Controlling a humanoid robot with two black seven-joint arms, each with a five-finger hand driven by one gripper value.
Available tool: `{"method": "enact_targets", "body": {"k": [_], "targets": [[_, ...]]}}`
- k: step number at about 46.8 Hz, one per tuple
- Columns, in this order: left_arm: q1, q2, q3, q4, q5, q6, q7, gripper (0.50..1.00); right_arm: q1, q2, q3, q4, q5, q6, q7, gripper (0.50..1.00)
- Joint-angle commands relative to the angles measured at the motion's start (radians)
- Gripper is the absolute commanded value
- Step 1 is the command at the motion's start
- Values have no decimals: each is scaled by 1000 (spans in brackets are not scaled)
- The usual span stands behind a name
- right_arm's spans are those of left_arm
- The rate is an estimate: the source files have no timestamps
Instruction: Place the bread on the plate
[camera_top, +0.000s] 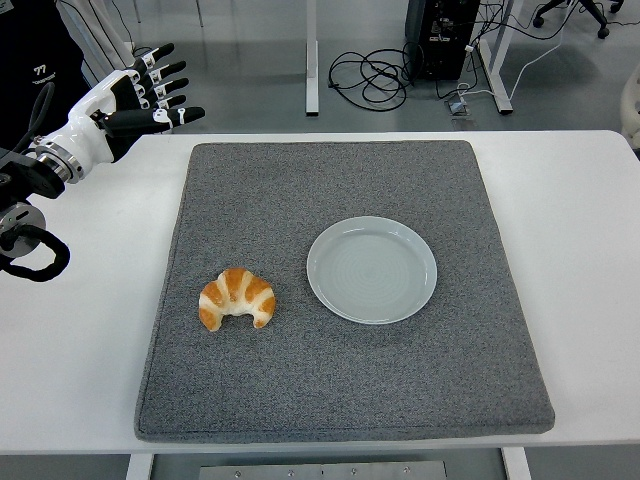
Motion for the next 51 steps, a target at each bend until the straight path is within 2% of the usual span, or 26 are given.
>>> {"method": "enact_targets", "body": {"k": [1, 51], "targets": [[0, 0, 6, 0, -3, 2, 3, 983, 0, 0, 0, 0, 0, 0, 0, 1000], [4, -14, -2, 0, -10, 18, -5, 981, 0, 0, 0, 0, 0, 0, 0, 1000]]}}
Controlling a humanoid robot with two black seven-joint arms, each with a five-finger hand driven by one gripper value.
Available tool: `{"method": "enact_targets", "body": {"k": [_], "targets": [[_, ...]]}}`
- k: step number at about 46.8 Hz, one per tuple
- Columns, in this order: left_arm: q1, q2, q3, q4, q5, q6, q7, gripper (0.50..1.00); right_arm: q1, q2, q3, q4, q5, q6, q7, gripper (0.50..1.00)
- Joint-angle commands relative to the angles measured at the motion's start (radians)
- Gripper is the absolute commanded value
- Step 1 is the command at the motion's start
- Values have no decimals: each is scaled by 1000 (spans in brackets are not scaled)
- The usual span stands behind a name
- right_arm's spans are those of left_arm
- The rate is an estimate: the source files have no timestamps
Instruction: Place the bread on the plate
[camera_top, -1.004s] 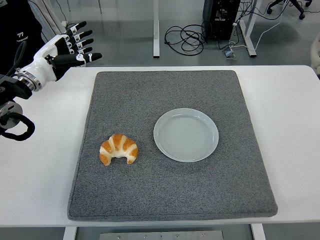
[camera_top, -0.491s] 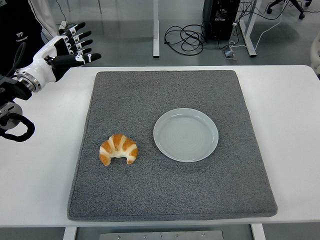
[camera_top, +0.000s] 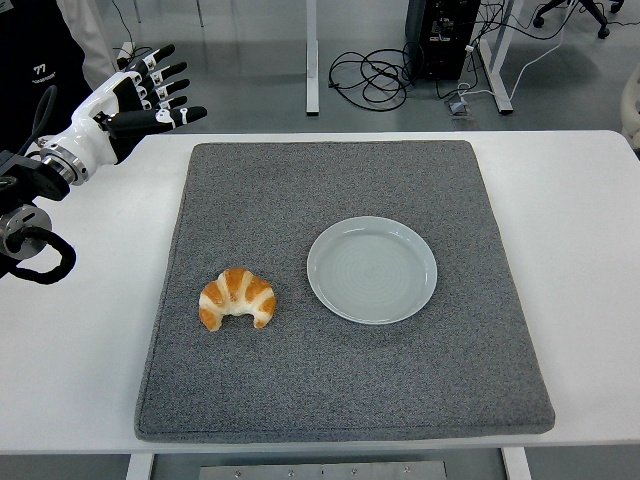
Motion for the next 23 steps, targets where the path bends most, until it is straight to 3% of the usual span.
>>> {"method": "enact_targets", "body": {"k": [1, 16, 23], "targets": [[-2, 0, 0, 0, 1, 0, -1, 981, 0, 0, 0, 0, 0, 0, 0, 1000], [-8, -2, 13, -18, 25, 17, -2, 978, 0, 0, 0, 0, 0, 0, 0, 1000], [-15, 16, 56, -97, 191, 64, -1, 977, 0, 0, 0, 0, 0, 0, 0, 1000]]}}
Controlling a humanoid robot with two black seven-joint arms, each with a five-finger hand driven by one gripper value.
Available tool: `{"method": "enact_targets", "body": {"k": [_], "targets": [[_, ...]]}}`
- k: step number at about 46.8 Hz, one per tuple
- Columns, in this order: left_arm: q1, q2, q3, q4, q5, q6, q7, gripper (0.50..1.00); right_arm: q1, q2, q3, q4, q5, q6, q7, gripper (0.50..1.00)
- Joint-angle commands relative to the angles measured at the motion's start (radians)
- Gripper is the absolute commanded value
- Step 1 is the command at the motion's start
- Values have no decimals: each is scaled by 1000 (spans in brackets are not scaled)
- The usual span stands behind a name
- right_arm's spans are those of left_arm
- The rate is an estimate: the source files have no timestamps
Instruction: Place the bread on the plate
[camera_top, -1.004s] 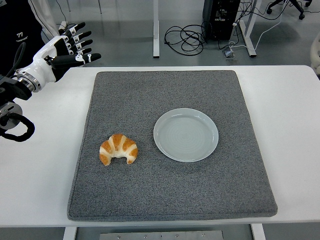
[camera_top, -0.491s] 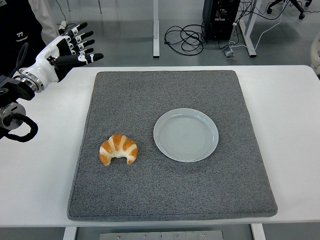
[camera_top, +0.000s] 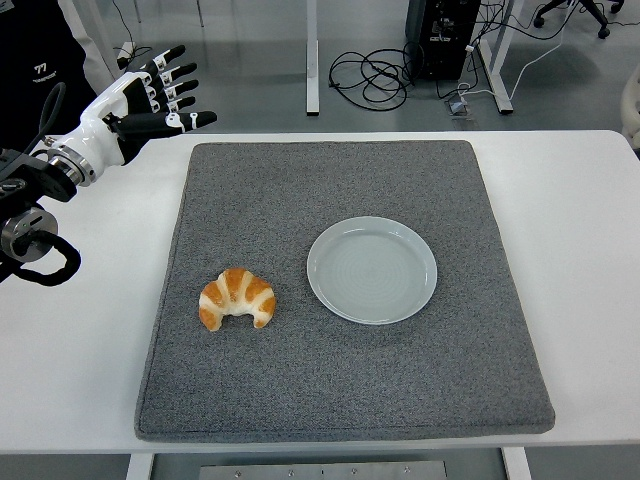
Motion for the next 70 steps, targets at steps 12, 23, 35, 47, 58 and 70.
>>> {"method": "enact_targets", "body": {"k": [12, 23, 35, 47, 58, 70], "targets": [[-39, 96, 82, -149, 272, 71, 9, 977, 0, 0, 0, 0, 0, 0, 0, 1000], [-115, 217, 117, -258, 275, 42, 12, 978, 0, 0, 0, 0, 0, 0, 0, 1000], [-260, 296, 281, -283, 350, -53, 9, 980, 0, 0, 0, 0, 0, 0, 0, 1000], [-270, 310, 310, -292, 537, -92, 9, 978, 0, 0, 0, 0, 0, 0, 0, 1000], [-262, 311, 329, -344, 680, -127, 9, 978, 0, 0, 0, 0, 0, 0, 2, 1000], [-254, 307, 387, -356, 805, -127, 5, 978, 0, 0, 0, 0, 0, 0, 0, 1000]]}}
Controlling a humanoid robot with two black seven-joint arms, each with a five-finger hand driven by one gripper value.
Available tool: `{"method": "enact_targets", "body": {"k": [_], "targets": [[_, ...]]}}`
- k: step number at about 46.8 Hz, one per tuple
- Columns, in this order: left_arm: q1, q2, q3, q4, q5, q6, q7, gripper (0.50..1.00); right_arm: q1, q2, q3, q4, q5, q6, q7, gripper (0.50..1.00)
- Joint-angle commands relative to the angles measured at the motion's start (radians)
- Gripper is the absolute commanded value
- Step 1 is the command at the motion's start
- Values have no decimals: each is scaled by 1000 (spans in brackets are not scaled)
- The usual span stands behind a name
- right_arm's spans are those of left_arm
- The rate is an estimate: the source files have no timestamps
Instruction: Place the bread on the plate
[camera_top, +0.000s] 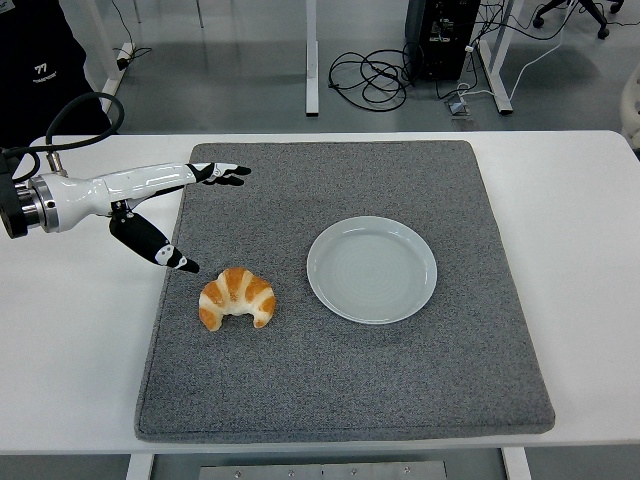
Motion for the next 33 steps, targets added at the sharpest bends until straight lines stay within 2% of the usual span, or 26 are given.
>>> {"method": "enact_targets", "body": {"k": [1, 7, 19, 33], "targets": [[7, -2, 9, 0, 49, 3, -4, 978, 0, 0, 0, 0, 0, 0, 0, 1000], [55, -7, 4, 0, 111, 26, -7, 978, 0, 0, 0, 0, 0, 0, 0, 1000], [145, -87, -2, 12, 132, 174, -8, 977, 0, 0, 0, 0, 0, 0, 0, 1000], [220, -148, 0, 58, 135, 224, -10, 975, 0, 0, 0, 0, 0, 0, 0, 1000]]}}
